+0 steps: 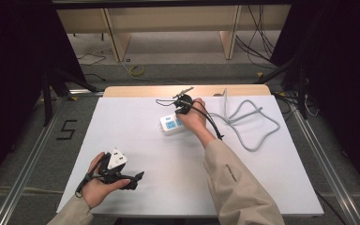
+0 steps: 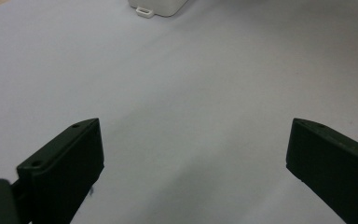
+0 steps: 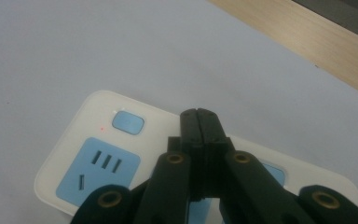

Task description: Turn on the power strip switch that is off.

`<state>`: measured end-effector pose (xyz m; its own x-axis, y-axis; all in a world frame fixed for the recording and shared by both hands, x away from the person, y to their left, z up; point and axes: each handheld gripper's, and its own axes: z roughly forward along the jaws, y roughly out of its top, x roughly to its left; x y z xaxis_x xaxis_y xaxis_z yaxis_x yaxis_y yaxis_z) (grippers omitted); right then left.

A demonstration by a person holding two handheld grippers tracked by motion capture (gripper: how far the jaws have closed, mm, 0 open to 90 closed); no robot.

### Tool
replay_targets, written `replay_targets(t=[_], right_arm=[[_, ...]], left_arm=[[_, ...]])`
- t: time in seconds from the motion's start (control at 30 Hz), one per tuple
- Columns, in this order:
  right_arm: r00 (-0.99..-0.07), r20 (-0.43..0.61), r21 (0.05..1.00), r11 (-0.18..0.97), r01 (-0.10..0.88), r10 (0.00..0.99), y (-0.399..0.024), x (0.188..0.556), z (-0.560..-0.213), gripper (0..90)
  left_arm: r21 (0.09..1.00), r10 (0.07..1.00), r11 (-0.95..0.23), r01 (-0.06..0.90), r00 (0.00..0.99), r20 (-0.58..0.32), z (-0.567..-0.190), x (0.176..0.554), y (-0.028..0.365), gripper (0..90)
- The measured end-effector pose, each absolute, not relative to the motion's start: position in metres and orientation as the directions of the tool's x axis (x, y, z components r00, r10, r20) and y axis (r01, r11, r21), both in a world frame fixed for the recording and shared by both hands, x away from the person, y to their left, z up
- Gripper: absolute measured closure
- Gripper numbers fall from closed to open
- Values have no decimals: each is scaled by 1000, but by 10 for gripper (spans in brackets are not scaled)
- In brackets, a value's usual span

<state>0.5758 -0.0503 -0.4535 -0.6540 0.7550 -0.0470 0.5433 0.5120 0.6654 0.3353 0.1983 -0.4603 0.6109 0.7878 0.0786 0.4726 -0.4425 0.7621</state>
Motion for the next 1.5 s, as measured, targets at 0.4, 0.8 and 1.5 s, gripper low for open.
replay_targets(t=[0.4,0.8,1.5], right_arm=[[-647,-49,655,514,554,761,-47,578,-454,900],[-649,-70,635,536,557,758,-45,578,-454,900],[-633,-67,634,523,570,771,-44,577,-455,900]], left_arm=[[760,786,-446,473,613,79,-460,335,199,36],[758,786,-447,476,613,79,-460,335,199,36],[758,788,-446,476,610,81,-461,334,199,36]])
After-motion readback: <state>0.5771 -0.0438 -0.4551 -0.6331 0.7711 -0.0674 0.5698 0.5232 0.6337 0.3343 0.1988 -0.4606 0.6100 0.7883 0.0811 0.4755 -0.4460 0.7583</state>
